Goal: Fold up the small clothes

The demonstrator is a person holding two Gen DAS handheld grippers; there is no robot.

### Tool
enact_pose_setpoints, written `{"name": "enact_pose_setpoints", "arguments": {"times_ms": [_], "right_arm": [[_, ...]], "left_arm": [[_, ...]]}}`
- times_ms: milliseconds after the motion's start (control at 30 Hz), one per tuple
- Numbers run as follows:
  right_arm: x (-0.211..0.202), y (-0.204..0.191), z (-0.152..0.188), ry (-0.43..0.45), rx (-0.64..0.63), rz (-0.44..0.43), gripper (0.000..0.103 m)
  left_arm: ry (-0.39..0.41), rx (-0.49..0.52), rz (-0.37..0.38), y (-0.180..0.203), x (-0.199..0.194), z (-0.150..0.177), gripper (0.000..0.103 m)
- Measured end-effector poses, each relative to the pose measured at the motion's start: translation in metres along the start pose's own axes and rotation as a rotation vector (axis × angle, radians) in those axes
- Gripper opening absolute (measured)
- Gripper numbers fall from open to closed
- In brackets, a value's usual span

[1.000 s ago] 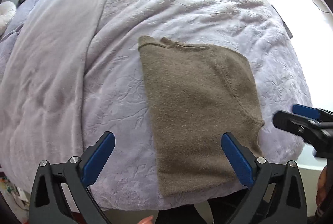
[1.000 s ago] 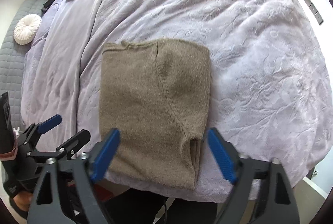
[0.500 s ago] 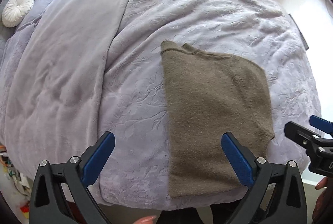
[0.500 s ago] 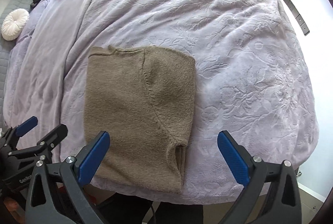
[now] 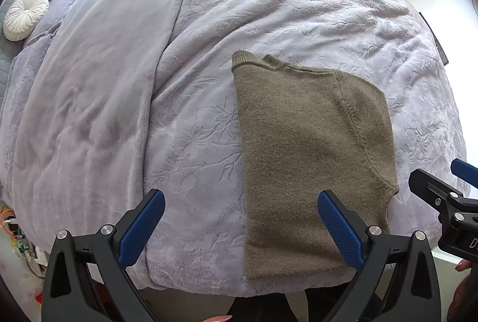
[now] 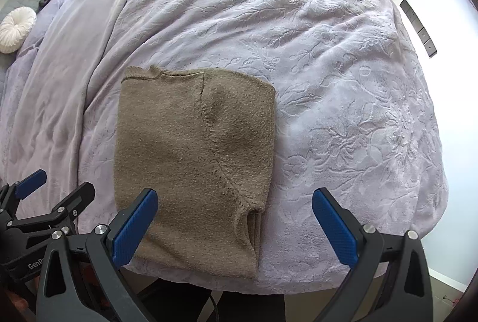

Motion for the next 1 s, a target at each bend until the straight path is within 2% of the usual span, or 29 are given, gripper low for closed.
{"name": "enact_pose_setpoints", "arguments": {"times_ms": [1000], "right_arm": [[-0.0015,0.0005,0.0035,0.001,0.010,0.028,0.103]], "left_arm": [[0.004,-0.001,-0.011,-0.0018,-0.0035,0.0011,0.102]]}}
Point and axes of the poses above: each gripper's, at about its wrist camera, not at the fingertips, and x roughly the way its jaws point, y to its right, z to its underside, the point moved 5 cm from there along x, roughly the way its jaws point, and after that the axes turned 13 degrees about -z, right-handed, at the moved point
